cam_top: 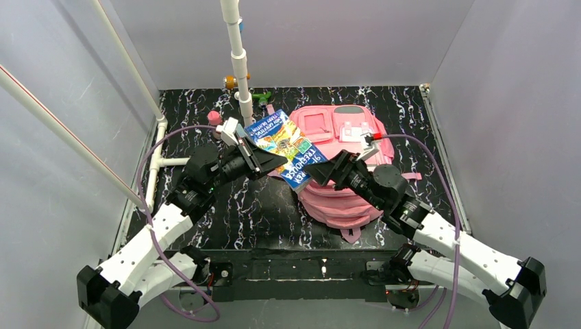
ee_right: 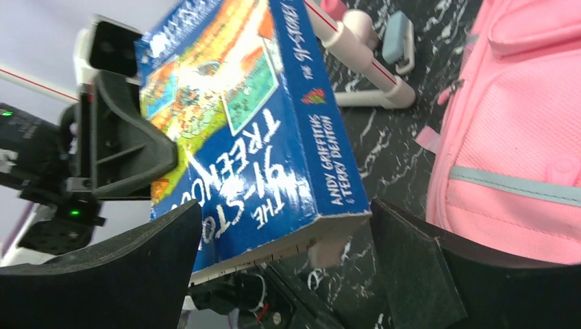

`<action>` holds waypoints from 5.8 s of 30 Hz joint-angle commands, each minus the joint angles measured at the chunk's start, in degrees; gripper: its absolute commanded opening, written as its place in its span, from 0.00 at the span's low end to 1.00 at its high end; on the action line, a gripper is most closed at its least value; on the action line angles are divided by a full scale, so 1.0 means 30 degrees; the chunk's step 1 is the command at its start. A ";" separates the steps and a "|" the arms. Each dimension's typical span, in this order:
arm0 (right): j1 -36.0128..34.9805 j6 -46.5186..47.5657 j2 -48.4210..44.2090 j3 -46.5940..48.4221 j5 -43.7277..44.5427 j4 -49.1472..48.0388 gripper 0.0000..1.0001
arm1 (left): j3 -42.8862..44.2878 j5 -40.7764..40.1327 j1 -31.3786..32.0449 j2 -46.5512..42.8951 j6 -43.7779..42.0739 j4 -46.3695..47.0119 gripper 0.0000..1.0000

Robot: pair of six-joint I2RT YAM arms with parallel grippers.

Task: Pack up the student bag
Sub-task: Pick up the book from the center of the board, then place the book in the student bag.

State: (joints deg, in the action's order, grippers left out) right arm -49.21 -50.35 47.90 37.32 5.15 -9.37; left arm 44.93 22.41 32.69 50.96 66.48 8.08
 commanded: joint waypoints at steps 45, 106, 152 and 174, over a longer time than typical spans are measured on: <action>-0.0137 0.3017 -1.0537 1.3034 1.5412 2.3448 0.01 | 0.6832 -0.9322 1.0713 1.2968 -2.9707 -0.1390 0.98; -0.0405 -1.2833 -1.5658 -0.4503 1.0867 0.8590 0.01 | 1.4213 -1.6892 1.1194 1.2251 -3.0892 -0.3175 0.00; 0.2693 -0.4597 -1.1802 -0.4120 0.9563 1.4109 0.77 | 1.0478 -1.2622 1.1194 1.0609 -2.7177 -0.3547 0.00; 0.2684 -0.1973 -0.8686 -0.3266 0.3858 1.1013 0.38 | 1.0455 -1.0879 1.1194 1.0564 -2.4196 -0.5211 0.00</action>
State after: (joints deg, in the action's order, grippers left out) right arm -41.25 -54.02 24.05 30.28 19.59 32.36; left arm 74.94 -12.47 65.84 86.96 -9.43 -8.27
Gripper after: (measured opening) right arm 0.444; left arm 0.065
